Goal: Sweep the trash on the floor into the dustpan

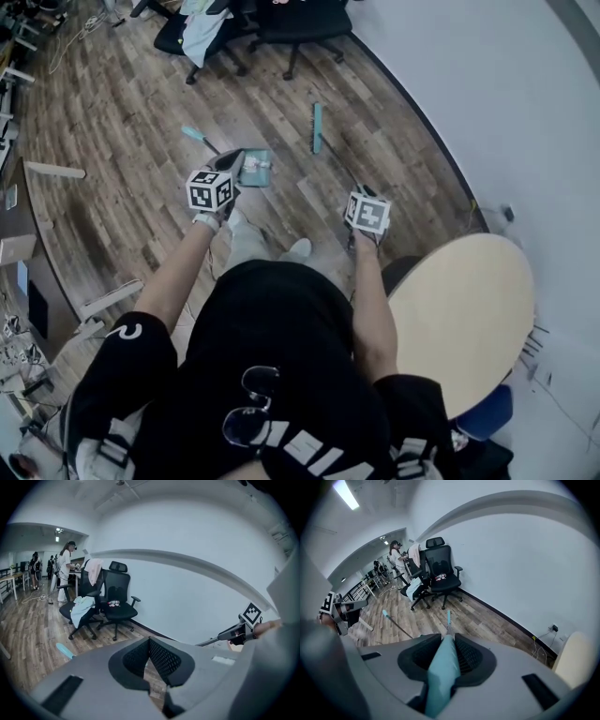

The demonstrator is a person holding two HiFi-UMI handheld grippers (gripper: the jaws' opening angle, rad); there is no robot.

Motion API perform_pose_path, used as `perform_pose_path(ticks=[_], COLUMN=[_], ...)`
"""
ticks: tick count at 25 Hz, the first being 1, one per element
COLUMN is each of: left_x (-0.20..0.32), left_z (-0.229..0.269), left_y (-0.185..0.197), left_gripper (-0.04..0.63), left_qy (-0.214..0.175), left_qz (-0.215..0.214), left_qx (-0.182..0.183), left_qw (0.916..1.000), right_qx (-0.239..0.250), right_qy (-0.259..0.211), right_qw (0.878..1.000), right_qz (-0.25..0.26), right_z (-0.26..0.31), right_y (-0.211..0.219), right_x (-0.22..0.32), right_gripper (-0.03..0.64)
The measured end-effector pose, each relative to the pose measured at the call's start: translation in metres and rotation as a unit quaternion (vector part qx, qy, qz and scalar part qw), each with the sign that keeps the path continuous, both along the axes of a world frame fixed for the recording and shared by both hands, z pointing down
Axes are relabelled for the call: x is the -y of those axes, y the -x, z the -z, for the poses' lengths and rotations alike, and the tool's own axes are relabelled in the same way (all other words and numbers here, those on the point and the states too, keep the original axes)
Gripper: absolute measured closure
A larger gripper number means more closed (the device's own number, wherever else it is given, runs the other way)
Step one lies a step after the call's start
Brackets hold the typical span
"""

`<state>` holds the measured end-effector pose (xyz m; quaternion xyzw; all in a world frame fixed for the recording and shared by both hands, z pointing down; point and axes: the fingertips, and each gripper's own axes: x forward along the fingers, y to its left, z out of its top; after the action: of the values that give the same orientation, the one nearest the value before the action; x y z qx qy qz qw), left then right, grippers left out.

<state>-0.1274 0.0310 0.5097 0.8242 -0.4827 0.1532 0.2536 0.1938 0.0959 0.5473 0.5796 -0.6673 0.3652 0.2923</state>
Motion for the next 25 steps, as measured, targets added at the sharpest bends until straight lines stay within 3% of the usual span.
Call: perform_pose_path(ticks=[8, 14, 25], left_x=[-0.011, -0.020, -0.030], left_z=[0.016, 0.018, 0.025], left_y=[-0.021, -0.028, -0.026], left_gripper=[0.598, 0.598, 0.598], left_qy=[-0.012, -0.014, -0.020], left_qz=[-0.005, -0.008, -0.008], left_qx=[0.008, 0.010, -0.001], left_qw=[0.9999, 0.9998, 0.9998], right_qx=[-0.016, 0.010, 0.007], right_qy=[-0.022, -0.004, -0.029], right_qw=[1.000, 1.000, 0.999], right_qz=[-0.012, -0.020, -0.015], right_z=[0.007, 0.002, 0.013], right_y=[-0.032, -0.028, -0.020], right_x=[-0.010, -0.023, -0.024], right_gripper=[0.532, 0.532, 0.532])
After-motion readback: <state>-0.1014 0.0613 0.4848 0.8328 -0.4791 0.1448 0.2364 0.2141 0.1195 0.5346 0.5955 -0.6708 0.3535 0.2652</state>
